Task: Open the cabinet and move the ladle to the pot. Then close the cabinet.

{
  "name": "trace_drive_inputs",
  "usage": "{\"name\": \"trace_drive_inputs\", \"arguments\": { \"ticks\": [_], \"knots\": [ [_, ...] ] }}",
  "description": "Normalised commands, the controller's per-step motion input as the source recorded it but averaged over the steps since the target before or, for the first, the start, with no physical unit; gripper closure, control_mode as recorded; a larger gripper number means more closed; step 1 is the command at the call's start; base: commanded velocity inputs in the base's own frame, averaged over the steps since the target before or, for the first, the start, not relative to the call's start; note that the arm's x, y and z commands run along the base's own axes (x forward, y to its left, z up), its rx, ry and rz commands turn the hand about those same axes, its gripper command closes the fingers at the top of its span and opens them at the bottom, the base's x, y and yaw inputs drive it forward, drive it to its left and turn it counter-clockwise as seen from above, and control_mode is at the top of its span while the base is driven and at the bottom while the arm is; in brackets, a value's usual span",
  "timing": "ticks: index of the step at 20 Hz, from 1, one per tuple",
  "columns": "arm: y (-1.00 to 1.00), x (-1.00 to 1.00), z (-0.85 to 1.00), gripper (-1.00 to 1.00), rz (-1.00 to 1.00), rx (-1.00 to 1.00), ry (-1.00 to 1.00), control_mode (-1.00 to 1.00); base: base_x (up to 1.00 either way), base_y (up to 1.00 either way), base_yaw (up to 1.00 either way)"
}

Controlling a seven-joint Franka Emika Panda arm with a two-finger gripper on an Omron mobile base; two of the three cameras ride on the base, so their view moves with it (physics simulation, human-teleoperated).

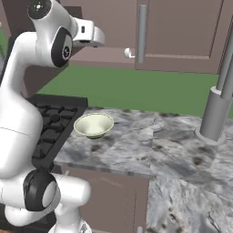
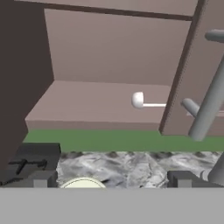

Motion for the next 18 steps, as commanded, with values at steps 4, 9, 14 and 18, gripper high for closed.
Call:
{"name": "trace_drive_inputs", "arguments": {
  "ticks": [4, 9, 14, 18],
  "knots": [
    [-0.23, 0.54, -0.27, -1.0, -0.15, -0.04, 0.0, -1.0, 0.0, 0.0, 0.0],
    [-0.15, 0.63, -0.08, -1.0, -0.12, -0.02, 0.04, -1.0, 0.0, 0.0, 0.0],
    [-0.13, 0.73, -0.04, -1.0, -0.08, 0.0, 0.12, -1.0, 0.0, 0.0, 0.0],
    [-0.23, 0.7, -0.01, -1.0, -0.05, 0.0, 0.19, -1.0, 0.0, 0.0, 0.0]
  ]
}}
